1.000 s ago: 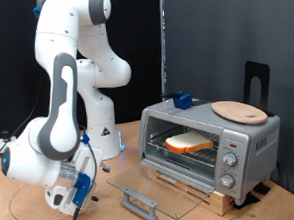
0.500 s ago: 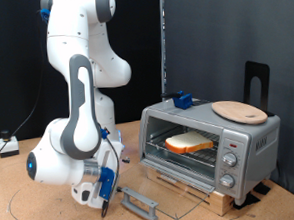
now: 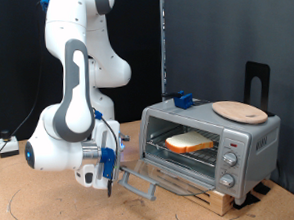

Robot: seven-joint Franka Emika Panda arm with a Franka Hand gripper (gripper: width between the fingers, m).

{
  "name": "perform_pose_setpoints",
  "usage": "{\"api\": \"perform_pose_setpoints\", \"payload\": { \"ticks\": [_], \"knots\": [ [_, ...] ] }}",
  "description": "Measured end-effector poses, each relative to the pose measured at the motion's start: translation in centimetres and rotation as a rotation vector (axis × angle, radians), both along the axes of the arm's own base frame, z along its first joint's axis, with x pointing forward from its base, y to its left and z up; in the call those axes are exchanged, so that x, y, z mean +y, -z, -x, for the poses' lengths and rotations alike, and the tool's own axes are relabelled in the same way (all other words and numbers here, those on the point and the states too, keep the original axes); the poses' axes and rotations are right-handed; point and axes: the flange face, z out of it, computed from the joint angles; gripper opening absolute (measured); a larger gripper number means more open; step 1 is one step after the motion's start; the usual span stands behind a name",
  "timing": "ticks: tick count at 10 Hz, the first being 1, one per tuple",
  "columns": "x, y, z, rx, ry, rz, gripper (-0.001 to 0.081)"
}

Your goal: Make a piece of toast with the oven

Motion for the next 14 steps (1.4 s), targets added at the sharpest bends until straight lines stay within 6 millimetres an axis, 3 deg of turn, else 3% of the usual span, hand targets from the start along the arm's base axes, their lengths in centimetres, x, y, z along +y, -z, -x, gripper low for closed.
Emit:
{"api": "perform_pose_setpoints", "payload": {
  "ticks": [3,6,14],
  "knots": [
    [1.3,-3.3,-0.1,-0.046,-0.020,-0.060,0.0804],
    [3.7,-5.9,0.1,-0.093,-0.078,-0.086,0.0804],
    [12.9,-9.7,3.0,-0.042,-0.152,-0.038,0.0804]
  ]
}}
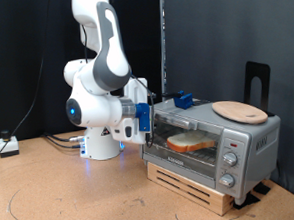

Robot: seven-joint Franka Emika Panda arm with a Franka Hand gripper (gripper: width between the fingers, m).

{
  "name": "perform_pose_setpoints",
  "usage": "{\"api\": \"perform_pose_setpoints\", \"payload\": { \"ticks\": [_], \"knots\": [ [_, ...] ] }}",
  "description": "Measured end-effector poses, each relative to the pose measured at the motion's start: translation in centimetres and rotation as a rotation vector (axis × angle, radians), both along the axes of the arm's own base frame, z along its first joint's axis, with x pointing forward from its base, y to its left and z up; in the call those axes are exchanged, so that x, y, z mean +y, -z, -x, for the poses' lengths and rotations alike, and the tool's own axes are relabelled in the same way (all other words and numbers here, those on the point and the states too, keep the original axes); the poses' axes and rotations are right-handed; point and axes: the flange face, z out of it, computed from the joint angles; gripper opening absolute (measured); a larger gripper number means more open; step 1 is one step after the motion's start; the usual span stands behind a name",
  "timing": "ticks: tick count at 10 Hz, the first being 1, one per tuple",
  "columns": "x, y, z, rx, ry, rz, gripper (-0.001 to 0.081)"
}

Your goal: Make a piece of toast with the oven

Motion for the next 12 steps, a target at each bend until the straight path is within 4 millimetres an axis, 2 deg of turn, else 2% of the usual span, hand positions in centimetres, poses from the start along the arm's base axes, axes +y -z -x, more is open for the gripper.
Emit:
{"api": "perform_pose_setpoints", "payload": {
  "ticks": [1,3,4,10,11,12],
  "knots": [
    [1.0,-0.3,0.7,-0.004,-0.002,0.007,0.0804],
    [0.9,-1.1,1.3,-0.025,0.026,0.042,0.0804],
    [0.0,-1.4,1.1,-0.043,0.060,0.063,0.0804],
    [-8.9,-1.4,-0.8,-0.074,0.317,0.253,0.0804],
    [-9.7,-1.2,-0.9,-0.073,0.352,0.286,0.0804],
    [-9.5,-1.2,-0.8,-0.069,0.341,0.272,0.0804]
  ]
}}
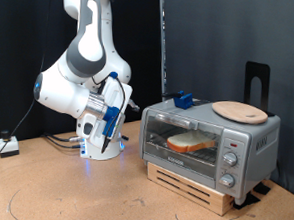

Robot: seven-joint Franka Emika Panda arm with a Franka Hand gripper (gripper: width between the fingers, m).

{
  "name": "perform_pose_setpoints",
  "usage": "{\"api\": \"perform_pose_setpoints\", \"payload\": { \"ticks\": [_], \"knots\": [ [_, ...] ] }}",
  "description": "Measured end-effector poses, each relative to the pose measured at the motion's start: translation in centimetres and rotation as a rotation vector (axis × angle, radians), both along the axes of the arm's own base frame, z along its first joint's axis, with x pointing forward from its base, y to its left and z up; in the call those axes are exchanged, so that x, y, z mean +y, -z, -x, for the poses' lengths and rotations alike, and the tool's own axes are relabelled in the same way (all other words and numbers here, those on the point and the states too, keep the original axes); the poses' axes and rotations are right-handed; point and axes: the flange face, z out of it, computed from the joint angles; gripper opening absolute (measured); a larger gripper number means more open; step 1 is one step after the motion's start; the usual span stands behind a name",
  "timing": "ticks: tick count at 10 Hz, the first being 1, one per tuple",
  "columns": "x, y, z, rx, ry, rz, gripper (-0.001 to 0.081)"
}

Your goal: Make a piece of toast with the oven

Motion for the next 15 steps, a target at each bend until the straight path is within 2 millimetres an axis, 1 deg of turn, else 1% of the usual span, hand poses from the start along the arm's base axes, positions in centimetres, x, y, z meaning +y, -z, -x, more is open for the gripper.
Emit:
{"api": "perform_pose_setpoints", "payload": {
  "ticks": [1,3,5,6,7,8,9,10,12,15],
  "knots": [
    [0.4,-0.3,-0.1,0.009,-0.024,-0.042,0.0804],
    [0.6,-1.0,-2.2,0.009,-0.050,-0.117,0.0804],
    [0.6,-1.4,-4.2,0.067,-0.181,-0.198,0.0804],
    [0.4,-1.3,-5.6,0.080,-0.224,-0.210,0.0804],
    [0.0,-0.9,-7.0,0.076,-0.220,-0.198,0.0804],
    [-0.1,-0.6,-7.8,0.078,-0.220,-0.197,0.0804],
    [-0.1,-0.5,-7.7,0.080,-0.219,-0.198,0.0804],
    [0.0,-0.7,-8.3,0.058,-0.180,-0.218,0.0804],
    [-0.4,-0.9,-10.4,0.018,-0.124,-0.255,0.0804],
    [-1.2,-0.5,-14.0,0.040,-0.156,-0.276,0.0804]
  ]
}}
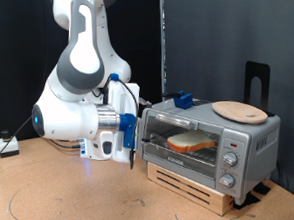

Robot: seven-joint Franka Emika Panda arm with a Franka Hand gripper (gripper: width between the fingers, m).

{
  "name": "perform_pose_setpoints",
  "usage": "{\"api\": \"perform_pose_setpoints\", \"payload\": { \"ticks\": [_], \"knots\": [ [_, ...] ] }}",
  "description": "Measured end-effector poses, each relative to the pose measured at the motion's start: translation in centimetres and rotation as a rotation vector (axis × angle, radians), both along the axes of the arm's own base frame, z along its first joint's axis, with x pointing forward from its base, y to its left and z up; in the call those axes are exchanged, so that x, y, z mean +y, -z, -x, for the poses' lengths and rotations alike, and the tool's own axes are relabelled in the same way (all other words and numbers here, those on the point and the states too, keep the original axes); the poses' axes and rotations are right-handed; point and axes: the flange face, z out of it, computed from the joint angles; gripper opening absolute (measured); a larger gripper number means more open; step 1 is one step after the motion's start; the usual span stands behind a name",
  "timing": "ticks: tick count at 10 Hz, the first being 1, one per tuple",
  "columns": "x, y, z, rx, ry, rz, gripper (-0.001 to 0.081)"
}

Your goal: Make a piece of toast with the oven

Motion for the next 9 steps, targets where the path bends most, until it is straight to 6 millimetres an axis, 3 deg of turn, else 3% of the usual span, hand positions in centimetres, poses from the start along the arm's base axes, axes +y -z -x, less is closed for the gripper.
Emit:
{"api": "perform_pose_setpoints", "payload": {
  "ticks": [2,5,9],
  "knots": [
    [-0.3,0.9,-2.2,-0.011,0.037,0.066,0.0804],
    [-0.3,0.7,-2.9,-0.055,0.024,-0.004,0.0804],
    [-0.6,2.3,-7.1,-0.032,-0.127,-0.020,0.0804]
  ]
}}
